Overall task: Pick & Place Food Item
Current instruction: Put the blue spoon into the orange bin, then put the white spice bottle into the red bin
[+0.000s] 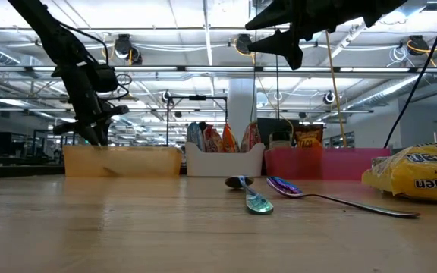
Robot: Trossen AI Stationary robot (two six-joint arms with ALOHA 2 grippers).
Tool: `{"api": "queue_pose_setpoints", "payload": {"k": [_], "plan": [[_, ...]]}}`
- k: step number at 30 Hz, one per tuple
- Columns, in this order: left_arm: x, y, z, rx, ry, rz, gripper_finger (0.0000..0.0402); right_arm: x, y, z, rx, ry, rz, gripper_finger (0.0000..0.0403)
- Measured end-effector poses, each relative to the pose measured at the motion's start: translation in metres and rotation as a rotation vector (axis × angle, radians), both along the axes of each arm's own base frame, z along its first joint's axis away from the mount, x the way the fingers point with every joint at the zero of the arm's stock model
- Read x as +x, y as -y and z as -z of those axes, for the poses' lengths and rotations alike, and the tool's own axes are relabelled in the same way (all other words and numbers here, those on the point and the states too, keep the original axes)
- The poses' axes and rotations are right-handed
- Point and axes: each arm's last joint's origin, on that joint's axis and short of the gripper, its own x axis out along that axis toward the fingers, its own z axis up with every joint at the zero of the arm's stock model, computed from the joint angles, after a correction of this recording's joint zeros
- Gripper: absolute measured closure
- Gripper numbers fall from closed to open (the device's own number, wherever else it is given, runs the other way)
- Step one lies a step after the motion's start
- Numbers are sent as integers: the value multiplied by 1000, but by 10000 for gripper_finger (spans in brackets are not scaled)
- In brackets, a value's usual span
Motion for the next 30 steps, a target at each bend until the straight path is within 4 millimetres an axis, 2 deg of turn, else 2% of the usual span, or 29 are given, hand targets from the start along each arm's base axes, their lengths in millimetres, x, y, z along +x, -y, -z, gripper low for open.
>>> {"api": "queue_pose_setpoints", "payload": {"k": [8,20,25,30], "plan": [[0,0,0,2,1,12,345,0,0,0,0,-1,0,207],[0,0,0,-2,5,9,205,0,0,0,0,-4,0,207],[0,0,0,-12,15,-13,178,0,0,0,1,-5,0,207],[1,2,-3,-49,109,25,172,0,0,0,0,-5,0,207]]}}
